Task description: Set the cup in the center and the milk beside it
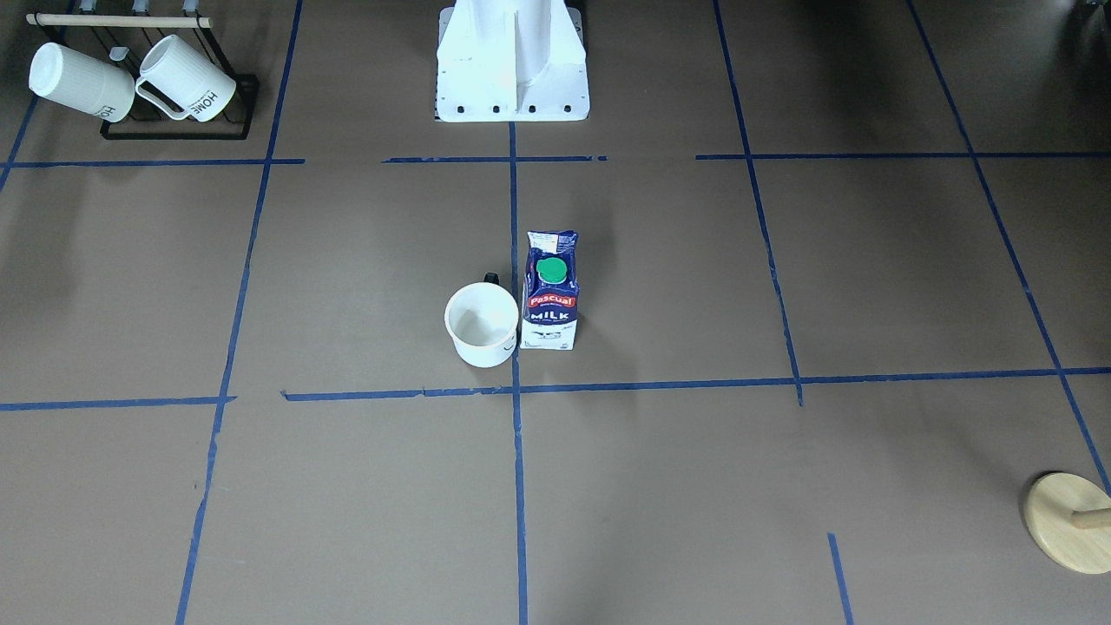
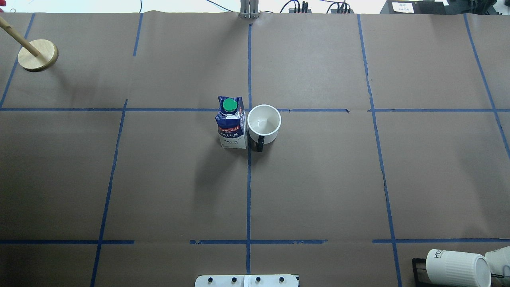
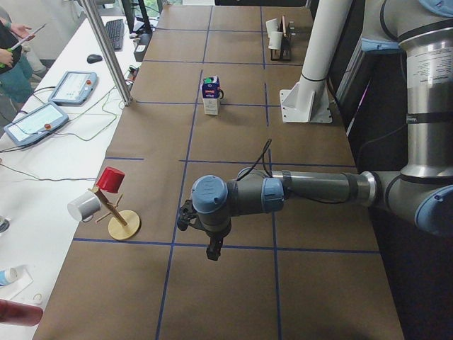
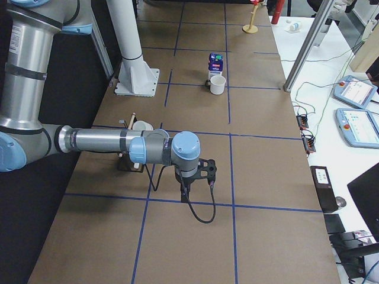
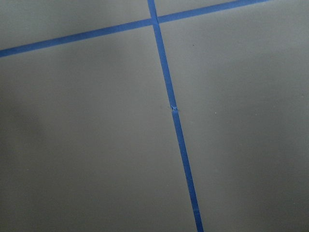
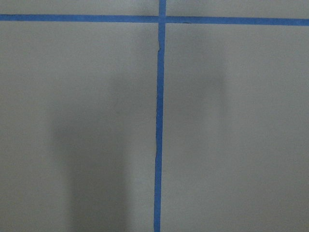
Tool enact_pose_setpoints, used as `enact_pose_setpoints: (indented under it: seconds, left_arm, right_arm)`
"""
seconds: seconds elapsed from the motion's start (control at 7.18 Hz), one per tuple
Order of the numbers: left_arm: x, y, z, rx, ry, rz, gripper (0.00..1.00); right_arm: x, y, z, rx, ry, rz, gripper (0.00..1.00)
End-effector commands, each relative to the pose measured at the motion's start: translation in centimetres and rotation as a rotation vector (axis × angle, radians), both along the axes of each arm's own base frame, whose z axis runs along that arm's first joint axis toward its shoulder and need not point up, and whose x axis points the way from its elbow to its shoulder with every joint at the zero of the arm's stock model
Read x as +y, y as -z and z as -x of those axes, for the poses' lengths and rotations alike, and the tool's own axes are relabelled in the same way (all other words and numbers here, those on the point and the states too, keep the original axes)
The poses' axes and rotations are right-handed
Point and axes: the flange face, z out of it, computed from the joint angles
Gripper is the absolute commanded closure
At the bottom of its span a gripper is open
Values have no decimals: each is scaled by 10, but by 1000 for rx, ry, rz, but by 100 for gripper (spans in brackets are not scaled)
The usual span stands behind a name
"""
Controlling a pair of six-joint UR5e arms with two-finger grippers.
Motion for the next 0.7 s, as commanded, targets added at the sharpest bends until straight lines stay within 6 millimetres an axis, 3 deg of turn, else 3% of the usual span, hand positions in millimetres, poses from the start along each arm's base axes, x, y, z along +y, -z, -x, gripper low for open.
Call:
enact_pose_setpoints:
  seconds: [0.0, 0.56]
  left_arm:
    - [-1, 3, 4, -40, -3, -10, 0]
    - [-1, 4, 4, -41, -4, -14, 0]
  right_arm:
    - [1, -1, 0, -1, -1, 3, 0]
    - [2, -1, 0, -2, 0, 2, 0]
